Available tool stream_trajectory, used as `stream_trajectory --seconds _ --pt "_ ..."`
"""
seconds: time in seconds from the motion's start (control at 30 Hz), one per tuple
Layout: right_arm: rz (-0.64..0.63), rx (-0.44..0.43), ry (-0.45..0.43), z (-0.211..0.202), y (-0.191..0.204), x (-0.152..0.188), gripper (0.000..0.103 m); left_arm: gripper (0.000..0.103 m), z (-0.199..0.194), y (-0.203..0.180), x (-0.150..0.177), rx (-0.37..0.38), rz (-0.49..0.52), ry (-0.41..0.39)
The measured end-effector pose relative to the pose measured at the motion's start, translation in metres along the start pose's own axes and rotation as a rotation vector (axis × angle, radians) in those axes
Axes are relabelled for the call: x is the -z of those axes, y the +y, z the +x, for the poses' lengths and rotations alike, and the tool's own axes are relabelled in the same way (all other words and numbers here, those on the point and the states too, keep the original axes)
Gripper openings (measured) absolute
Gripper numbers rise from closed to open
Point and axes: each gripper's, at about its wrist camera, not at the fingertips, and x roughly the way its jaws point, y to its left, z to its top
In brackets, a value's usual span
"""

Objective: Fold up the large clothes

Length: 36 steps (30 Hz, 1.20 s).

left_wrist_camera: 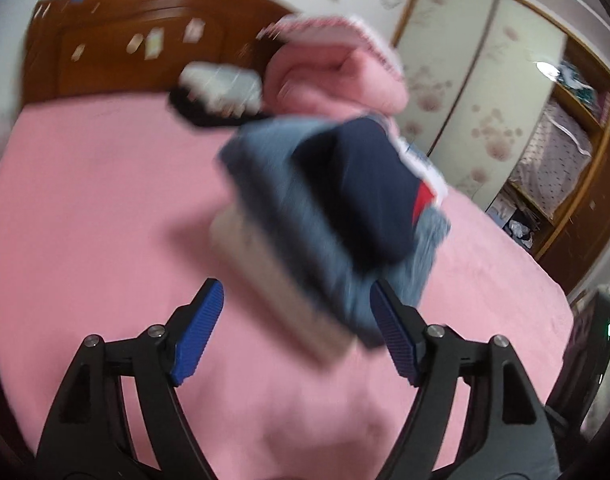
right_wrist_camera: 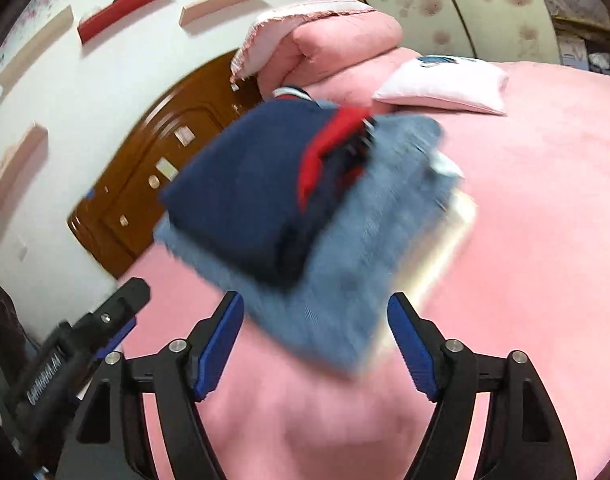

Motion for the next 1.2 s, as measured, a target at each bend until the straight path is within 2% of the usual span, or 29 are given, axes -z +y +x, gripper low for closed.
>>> stream_trajectory --seconds 0.1,0.17,0.2,0.33,0.4,0.47,0.53,0.67,0.77,0.83,0.9,1.0,1.1,1.13,1.2 --pt "0.03 0.063 0.036 -0.036 -0.02 0.055 0.085 0.073 -0.03 0.009 0.044 -0.009 -0.072 0.11" --pt "0.059 0.126 0.077 -0.057 -0.035 0.089 0.085 0.073 -0.044 0.011 0.076 -0.011 -0.095 0.148" --pt "0.075 0.139 0.087 -0.084 -0.045 0.115 0.085 0.073 -0.05 0.01 0.091 -0.018 -0.096 0.167" --pt "0.214 0.201 0.123 -0.144 -0.089 0.192 0.085 0.073 -0.065 0.001 0.152 -0.064 -0.024 0.292" --pt "0.268 0.243 0.15 -0.171 -0.113 0.233 0.085 0.073 -0.079 -0.003 0.182 -0.086 -0.019 0.32" --pt "0.299 0.294 0.212 -0.211 -0.136 0.282 0.085 0.073 -0.104 -0.008 0.213 -0.044 -0.044 0.328" --pt "0.305 0.351 0.268 -0.25 -0.157 0.328 0.085 0.073 -0.128 -0.018 0.248 -0.031 -0.03 0.376" --pt "0.307 0.466 0.352 -0.332 -0.193 0.415 0.085 0.073 -0.176 -0.052 0.325 0.013 0.118 0.501" --pt "0.328 0.589 0.465 -0.402 -0.21 0.466 0.085 0.073 -0.208 -0.085 0.378 0.046 0.32 0.618" --pt "0.394 0.629 0.508 -0.446 -0.22 0.491 0.085 0.073 -0.234 -0.105 0.409 0.039 0.433 0.695" --pt "0.467 0.655 0.508 -0.487 -0.226 0.508 0.085 0.073 -0.257 -0.121 0.425 0.061 0.499 0.753" --pt "0.529 0.7 0.479 -0.546 -0.227 0.523 0.086 0.073 -0.294 -0.148 0.431 0.089 0.582 0.802" --pt "0.538 0.739 0.447 -0.588 -0.22 0.521 0.093 0.073 -0.326 -0.181 0.415 0.149 0.624 0.804" --pt "0.542 0.736 0.439 -0.587 -0.215 0.513 0.096 0.073 -0.338 -0.195 0.407 0.177 0.642 0.786" --pt "0.546 0.712 0.42 -0.605 -0.209 0.506 0.097 0.073 -0.348 -0.214 0.39 0.184 0.661 0.744"
